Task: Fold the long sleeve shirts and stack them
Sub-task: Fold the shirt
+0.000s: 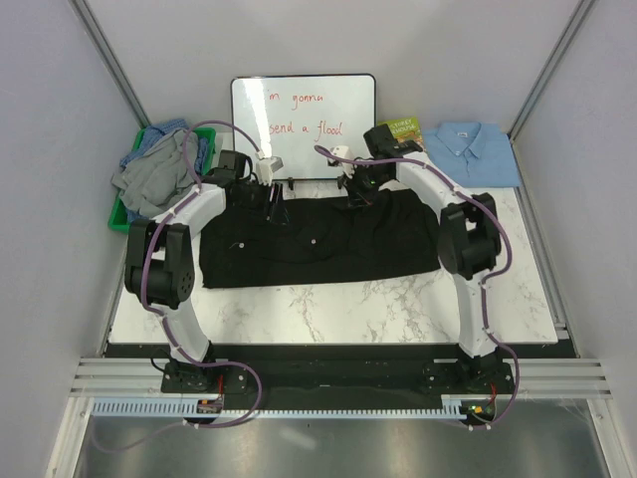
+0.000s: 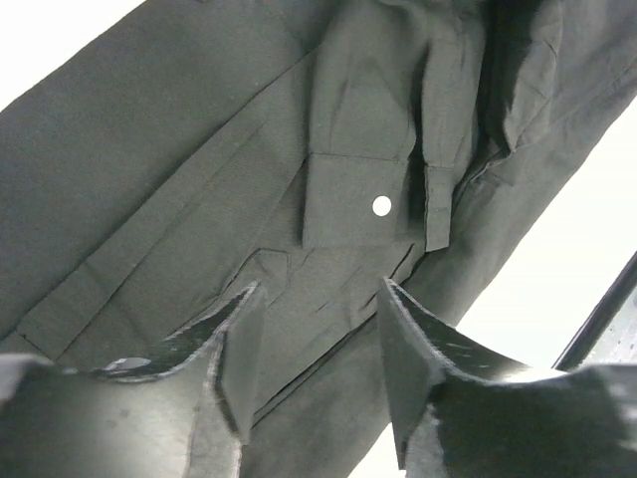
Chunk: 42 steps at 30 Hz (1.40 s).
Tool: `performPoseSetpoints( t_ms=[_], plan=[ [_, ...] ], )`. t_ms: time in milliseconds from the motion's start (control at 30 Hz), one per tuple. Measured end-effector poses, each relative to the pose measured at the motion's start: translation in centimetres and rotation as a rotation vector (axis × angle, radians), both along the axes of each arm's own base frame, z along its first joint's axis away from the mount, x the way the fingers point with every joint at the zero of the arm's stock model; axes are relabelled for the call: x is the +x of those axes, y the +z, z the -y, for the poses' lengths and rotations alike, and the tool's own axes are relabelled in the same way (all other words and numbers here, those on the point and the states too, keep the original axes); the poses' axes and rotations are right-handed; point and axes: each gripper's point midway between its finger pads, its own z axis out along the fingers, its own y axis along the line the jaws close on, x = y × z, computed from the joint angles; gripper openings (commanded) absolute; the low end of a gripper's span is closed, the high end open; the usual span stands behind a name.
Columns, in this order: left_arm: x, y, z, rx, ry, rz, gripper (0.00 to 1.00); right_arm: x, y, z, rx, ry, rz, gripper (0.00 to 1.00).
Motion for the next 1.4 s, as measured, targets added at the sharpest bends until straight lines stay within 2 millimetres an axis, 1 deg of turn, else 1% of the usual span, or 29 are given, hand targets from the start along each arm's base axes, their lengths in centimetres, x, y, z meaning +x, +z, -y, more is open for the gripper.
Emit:
performPoseSetpoints(
  t_ms=[33, 133, 233, 300, 367, 433, 467, 500, 600, 700, 767, 833, 867, 900, 967, 1100, 1167, 1200, 1233, 1300, 1400],
  plan=[
    [-0.1, 0.0, 0.0, 0.001, -0.002, -0.001, 0.52, -1.4, 0.4, 0.8, -0.016, 0.014, -0.012, 0.08],
    [-0.3, -0.1, 0.5, 0.000, -0.018, -0.001, 0.51, -5.7, 2.3, 3.2, -0.055, 0.072, 0.004, 0.07],
    [-0.8, -0.3, 1.3, 0.004, -0.048, -0.006, 0.50, -9.6, 3.8, 5.2, -0.090, 0.147, 0.033, 0.06],
    [-1.2, -0.4, 2.1, 0.006, -0.071, -0.011, 0.49, -12.1, 3.5, 6.4, -0.116, 0.207, 0.030, 0.08],
    [-1.4, -0.6, 2.7, 0.006, -0.085, -0.016, 0.48, -13.9, 2.3, 7.3, -0.142, 0.252, -0.003, 0.09],
    [-1.6, -0.7, 3.0, 0.007, -0.094, -0.020, 0.48, -15.8, 0.2, 8.4, -0.180, 0.303, -0.063, 0.17],
    [-1.6, -0.8, 3.1, 0.008, -0.096, -0.021, 0.48, -16.8, -0.7, 9.0, -0.199, 0.330, -0.097, 0.23],
    [-1.6, -0.8, 3.1, 0.008, -0.097, -0.020, 0.48, -17.7, -1.4, 9.5, -0.213, 0.356, -0.131, 0.33],
    [-1.6, -0.7, 3.1, 0.010, -0.099, -0.016, 0.48, -19.6, -2.7, 10.4, -0.238, 0.420, -0.204, 0.55],
    [-1.6, -0.8, 3.0, 0.010, -0.102, -0.014, 0.48, -20.6, -3.2, 10.1, -0.240, 0.469, -0.248, 0.60],
    [-1.6, -0.8, 3.0, 0.011, -0.104, -0.013, 0.48, -20.8, -2.9, 9.5, -0.231, 0.493, -0.284, 0.60],
    [-1.6, -0.8, 3.0, 0.012, -0.106, -0.011, 0.48, -19.8, -2.2, 8.5, -0.213, 0.510, -0.278, 0.61],
    [-1.6, -0.8, 3.0, 0.013, -0.108, -0.009, 0.48, -19.0, -1.6, 7.9, -0.198, 0.516, -0.261, 0.63],
    [-1.6, -0.8, 3.0, 0.014, -0.110, -0.008, 0.48, -18.1, -0.9, 7.4, -0.182, 0.519, -0.230, 0.64],
    [-1.6, -0.8, 3.0, 0.013, -0.112, -0.008, 0.48, -16.9, 0.8, 6.4, -0.150, 0.521, -0.181, 0.67],
    [-1.7, -0.5, 3.1, 0.009, -0.117, -0.004, 0.48, -13.8, 5.0, 4.0, -0.065, 0.465, -0.095, 0.66],
    [-2.0, -0.3, 3.0, 0.009, -0.118, 0.000, 0.48, -11.8, 6.3, 2.4, -0.018, 0.419, -0.081, 0.66],
    [-2.2, -0.2, 2.9, 0.009, -0.118, 0.003, 0.48, -10.7, 6.5, 1.7, 0.000, 0.398, -0.080, 0.66],
    [-2.4, -0.1, 2.9, 0.009, -0.119, 0.005, 0.49, -10.1, 6.1, 1.1, 0.014, 0.374, -0.100, 0.66],
    [-2.8, 0.2, 2.8, 0.009, -0.119, 0.007, 0.49, -9.2, 4.5, 0.4, 0.020, 0.335, -0.150, 0.66],
    [-3.3, 0.5, 2.4, 0.009, -0.113, 0.011, 0.50, -9.3, 0.4, -0.3, -0.003, 0.275, -0.270, 0.66]
  ],
)
